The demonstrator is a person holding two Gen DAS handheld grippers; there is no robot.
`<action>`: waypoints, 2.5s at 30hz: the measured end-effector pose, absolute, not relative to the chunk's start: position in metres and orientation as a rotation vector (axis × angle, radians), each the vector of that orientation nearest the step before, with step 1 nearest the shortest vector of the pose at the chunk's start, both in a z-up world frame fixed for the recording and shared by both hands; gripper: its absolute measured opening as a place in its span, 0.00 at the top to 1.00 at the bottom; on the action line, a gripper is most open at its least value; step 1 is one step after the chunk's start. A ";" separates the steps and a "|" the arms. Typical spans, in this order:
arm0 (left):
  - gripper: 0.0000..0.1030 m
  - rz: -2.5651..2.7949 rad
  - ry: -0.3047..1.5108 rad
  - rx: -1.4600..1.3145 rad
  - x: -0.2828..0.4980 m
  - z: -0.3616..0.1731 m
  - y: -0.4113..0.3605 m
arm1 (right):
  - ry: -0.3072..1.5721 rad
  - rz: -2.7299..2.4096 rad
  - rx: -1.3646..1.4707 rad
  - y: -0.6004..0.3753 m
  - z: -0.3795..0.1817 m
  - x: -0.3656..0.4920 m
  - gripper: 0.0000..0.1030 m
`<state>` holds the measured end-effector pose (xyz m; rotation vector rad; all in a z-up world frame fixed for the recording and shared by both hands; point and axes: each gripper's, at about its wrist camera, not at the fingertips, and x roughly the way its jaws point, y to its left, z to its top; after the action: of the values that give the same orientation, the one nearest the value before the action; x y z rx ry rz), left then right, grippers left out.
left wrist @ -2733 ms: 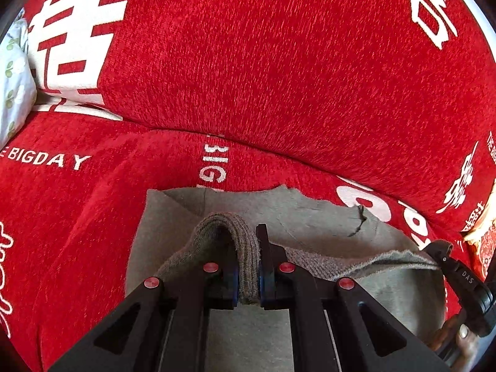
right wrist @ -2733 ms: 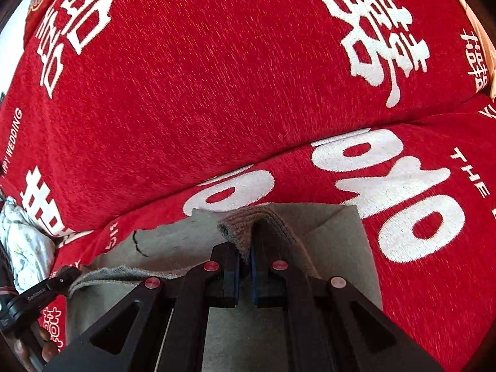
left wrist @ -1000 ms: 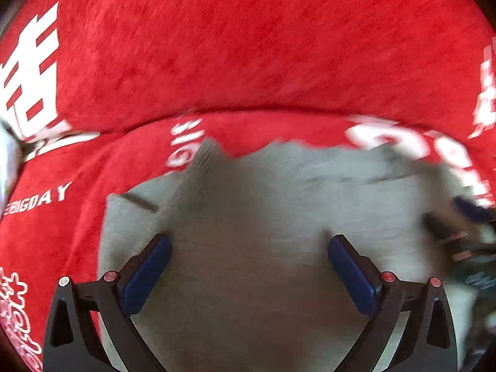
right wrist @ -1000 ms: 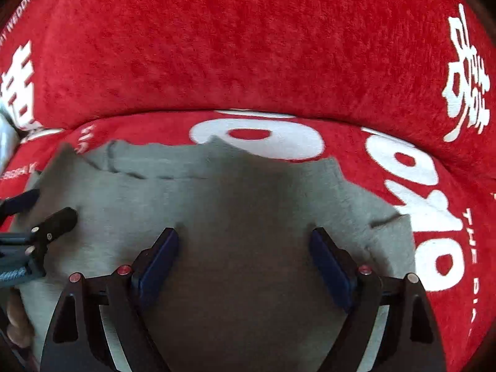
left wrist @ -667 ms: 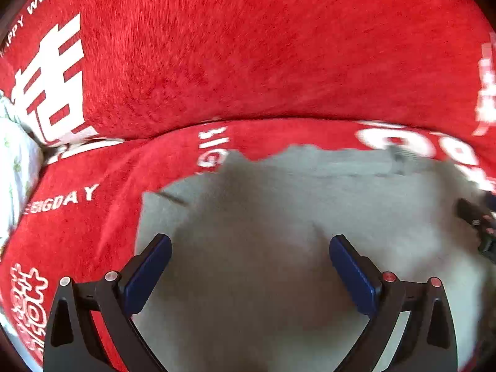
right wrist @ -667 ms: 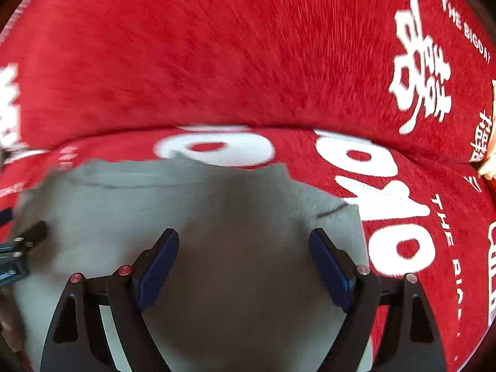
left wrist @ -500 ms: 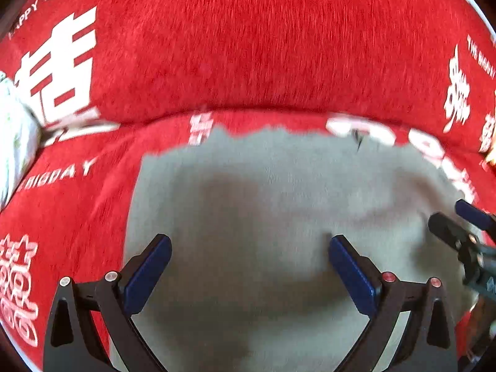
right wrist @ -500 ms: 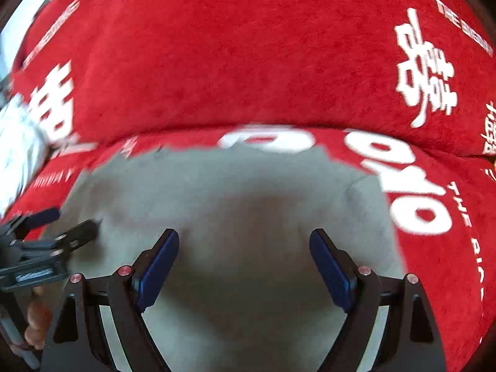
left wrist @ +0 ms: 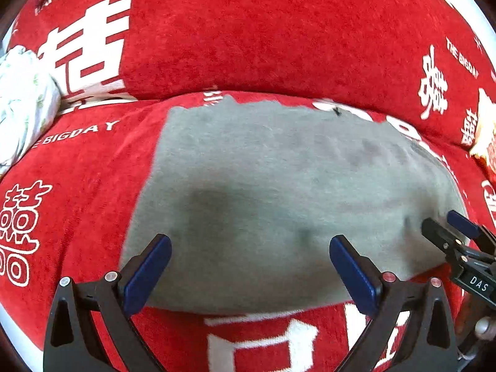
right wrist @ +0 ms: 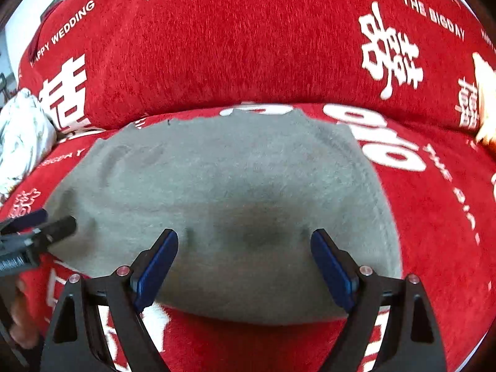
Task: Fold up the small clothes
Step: 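Raise both open tools away from the folded sweater, then grasp the edge of the folded sweater with both tools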
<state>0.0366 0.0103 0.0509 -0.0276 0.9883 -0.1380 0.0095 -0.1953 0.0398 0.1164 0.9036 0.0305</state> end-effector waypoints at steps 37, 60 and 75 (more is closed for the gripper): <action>0.00 -0.102 0.919 -0.060 0.013 0.062 0.041 | 0.877 -0.070 0.175 -0.238 0.038 -0.020 0.04; 0.04 -0.335 0.942 -0.696 -0.007 0.024 0.165 | 0.924 0.011 0.045 -0.129 0.045 0.094 0.00; 0.78 -0.397 0.917 -0.837 0.028 -0.003 0.147 | 0.864 0.109 -0.046 -0.072 0.088 0.106 0.00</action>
<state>0.0282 0.1473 -0.0034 -0.8368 0.9167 -0.3967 0.1065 -0.0718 0.0879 -0.0460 0.8643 0.1094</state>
